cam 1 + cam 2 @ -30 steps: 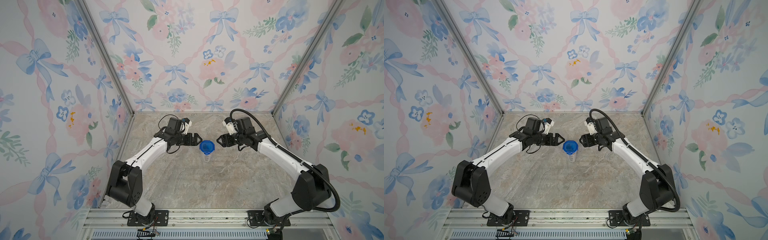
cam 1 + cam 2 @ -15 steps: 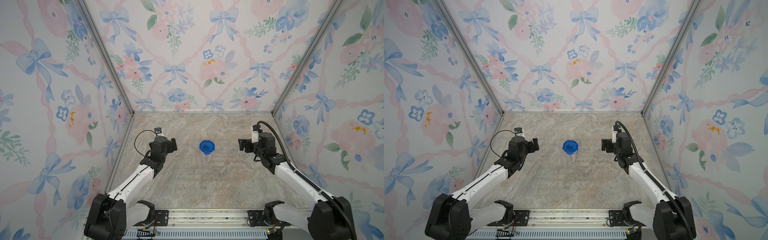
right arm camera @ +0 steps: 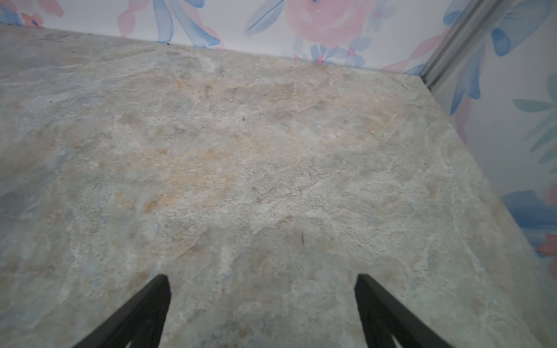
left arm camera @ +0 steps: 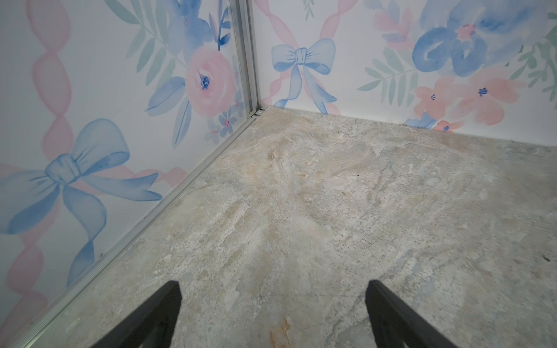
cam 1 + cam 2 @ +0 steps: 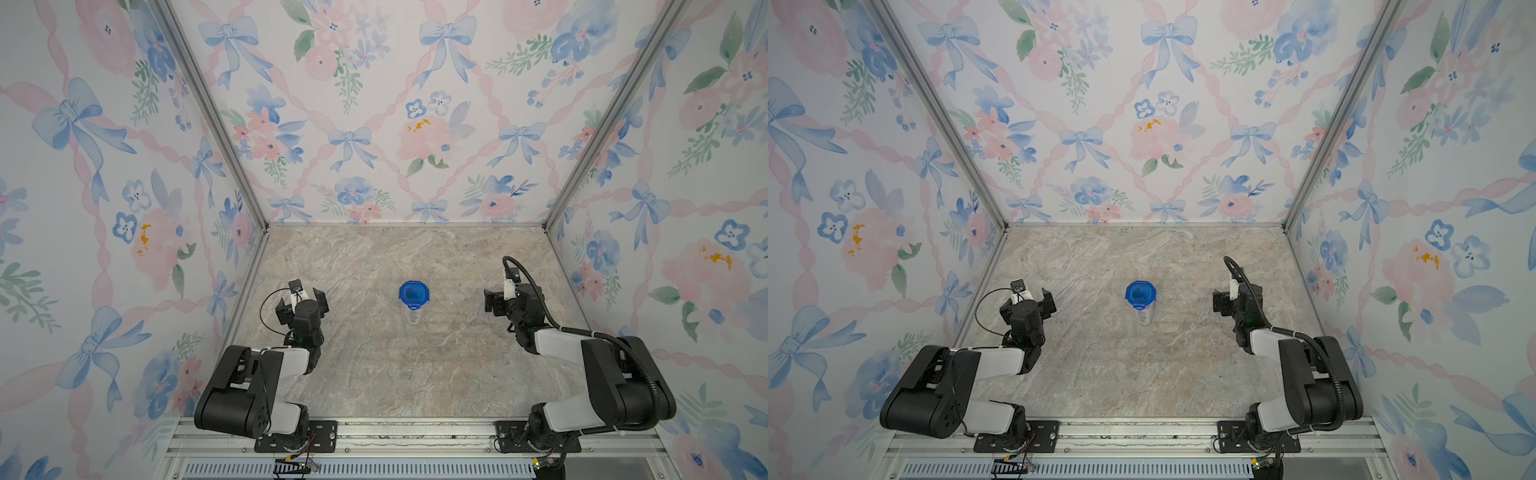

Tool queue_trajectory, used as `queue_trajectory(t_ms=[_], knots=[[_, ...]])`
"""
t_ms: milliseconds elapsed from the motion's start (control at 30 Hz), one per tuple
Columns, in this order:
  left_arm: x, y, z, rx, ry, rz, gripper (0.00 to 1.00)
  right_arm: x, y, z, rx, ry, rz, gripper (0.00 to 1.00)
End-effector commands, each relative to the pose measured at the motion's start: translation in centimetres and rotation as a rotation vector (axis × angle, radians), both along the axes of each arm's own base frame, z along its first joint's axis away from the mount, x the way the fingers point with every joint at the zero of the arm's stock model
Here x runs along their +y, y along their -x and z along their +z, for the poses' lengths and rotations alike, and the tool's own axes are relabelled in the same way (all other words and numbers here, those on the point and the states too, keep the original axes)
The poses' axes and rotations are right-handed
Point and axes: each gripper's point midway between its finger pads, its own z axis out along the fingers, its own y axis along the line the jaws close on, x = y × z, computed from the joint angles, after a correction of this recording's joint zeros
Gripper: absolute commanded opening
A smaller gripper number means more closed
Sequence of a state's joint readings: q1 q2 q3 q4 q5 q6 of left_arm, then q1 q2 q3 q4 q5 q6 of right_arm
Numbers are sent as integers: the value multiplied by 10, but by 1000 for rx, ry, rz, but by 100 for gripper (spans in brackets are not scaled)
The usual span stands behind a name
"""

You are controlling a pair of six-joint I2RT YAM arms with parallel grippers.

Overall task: Pack away toiletry kits
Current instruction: Reset both arms

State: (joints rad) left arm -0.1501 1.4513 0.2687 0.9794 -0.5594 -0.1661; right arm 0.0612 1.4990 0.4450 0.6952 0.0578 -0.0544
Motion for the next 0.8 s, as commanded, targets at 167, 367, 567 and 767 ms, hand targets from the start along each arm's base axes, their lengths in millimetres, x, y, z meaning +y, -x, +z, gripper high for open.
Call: queue_trajectory(t_ms=[167, 367, 567, 767], knots=[[-20, -4, 20, -150, -9, -141, 98, -11, -4, 8, -107, -73, -42, 97], [-20, 0, 20, -164, -22, -133, 98, -11, -4, 9, -106, -73, -41, 97], [-24, -2, 19, -159, -23, -160, 98, -10, -4, 9, -105, -71, -42, 97], [-26, -2, 19, -161, -22, -175, 98, -11, -4, 10, -108, -71, -42, 97]])
